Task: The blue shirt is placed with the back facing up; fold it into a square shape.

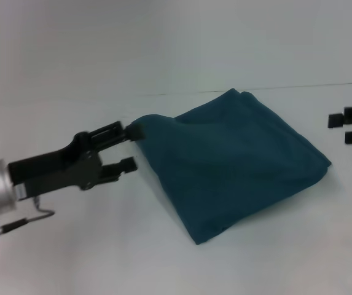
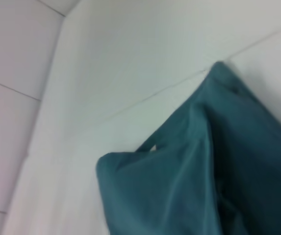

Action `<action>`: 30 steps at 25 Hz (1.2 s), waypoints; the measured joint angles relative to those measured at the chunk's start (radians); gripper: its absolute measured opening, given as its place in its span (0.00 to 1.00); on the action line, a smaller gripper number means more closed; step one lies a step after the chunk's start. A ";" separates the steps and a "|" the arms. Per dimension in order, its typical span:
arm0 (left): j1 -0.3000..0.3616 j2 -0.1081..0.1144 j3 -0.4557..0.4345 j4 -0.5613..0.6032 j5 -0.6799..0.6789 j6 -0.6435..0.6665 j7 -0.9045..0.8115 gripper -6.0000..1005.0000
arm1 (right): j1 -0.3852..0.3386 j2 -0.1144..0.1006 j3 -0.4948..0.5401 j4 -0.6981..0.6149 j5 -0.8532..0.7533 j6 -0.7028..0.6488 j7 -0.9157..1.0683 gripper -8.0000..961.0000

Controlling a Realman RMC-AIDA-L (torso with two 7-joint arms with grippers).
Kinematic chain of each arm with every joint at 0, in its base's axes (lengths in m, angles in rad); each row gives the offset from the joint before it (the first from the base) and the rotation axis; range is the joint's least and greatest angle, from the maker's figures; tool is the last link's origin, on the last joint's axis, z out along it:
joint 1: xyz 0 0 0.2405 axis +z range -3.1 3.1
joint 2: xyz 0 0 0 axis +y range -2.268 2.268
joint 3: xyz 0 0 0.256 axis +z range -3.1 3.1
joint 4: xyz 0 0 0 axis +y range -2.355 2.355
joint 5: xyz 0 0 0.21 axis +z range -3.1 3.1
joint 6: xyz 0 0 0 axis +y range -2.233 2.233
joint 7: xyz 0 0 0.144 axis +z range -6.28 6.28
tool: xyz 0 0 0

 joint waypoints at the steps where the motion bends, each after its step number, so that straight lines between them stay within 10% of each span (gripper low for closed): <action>1: 0.018 -0.001 -0.024 0.003 0.015 0.017 0.004 0.91 | 0.023 0.001 0.000 -0.019 -0.032 0.000 0.013 0.77; 10: 0.076 -0.008 -0.087 0.034 0.038 0.058 0.009 0.90 | 0.172 0.051 -0.054 -0.009 -0.276 0.109 0.083 0.77; 30: 0.076 -0.013 -0.092 0.035 0.032 0.044 0.020 0.90 | 0.204 0.133 -0.113 0.194 -0.218 0.428 0.014 0.76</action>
